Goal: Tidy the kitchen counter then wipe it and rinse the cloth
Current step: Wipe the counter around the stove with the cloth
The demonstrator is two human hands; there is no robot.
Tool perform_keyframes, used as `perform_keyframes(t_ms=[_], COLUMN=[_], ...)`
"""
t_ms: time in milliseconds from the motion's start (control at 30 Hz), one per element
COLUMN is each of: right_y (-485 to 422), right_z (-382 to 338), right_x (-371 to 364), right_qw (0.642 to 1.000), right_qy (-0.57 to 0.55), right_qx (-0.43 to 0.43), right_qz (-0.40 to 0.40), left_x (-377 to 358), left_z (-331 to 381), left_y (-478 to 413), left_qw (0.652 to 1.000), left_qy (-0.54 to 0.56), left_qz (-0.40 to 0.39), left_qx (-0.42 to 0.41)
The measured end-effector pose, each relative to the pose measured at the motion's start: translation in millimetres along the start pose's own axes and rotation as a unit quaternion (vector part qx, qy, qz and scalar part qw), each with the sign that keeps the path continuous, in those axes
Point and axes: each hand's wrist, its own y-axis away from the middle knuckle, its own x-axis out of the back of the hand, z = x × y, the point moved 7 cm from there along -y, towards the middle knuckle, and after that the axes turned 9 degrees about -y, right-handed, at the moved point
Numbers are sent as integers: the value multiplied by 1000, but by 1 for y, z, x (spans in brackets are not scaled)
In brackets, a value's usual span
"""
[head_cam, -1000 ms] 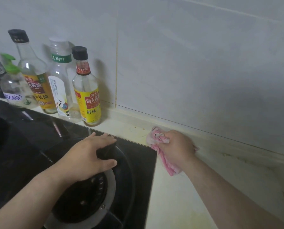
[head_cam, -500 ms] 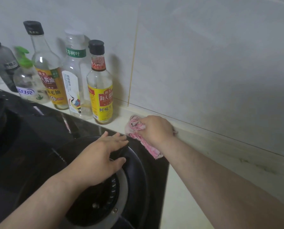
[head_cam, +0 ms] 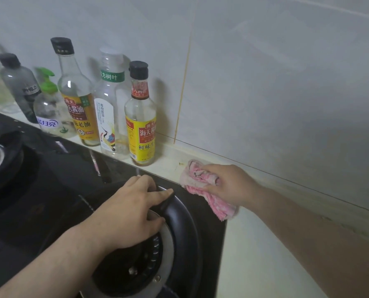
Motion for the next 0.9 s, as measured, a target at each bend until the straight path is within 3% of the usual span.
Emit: perform_keyframes(t_ms=[533,700,900], right_y=[-50,-29,32], right_z=[-73,-48,27], right_x=[-23,-14,11], right_qw=[991,995,997], right_qy=[119,89,49], right_qx=[51,42,-40], right_qz=[23,28,34], left_x=[-8,-8,-7], left_z=[-2,-4,-2], left_y=[-4,-3,-5], left_qw=[1000,1000,999], left_qy=[11,17,12], left_qz=[17,17,32], left_qx=[4,8,1])
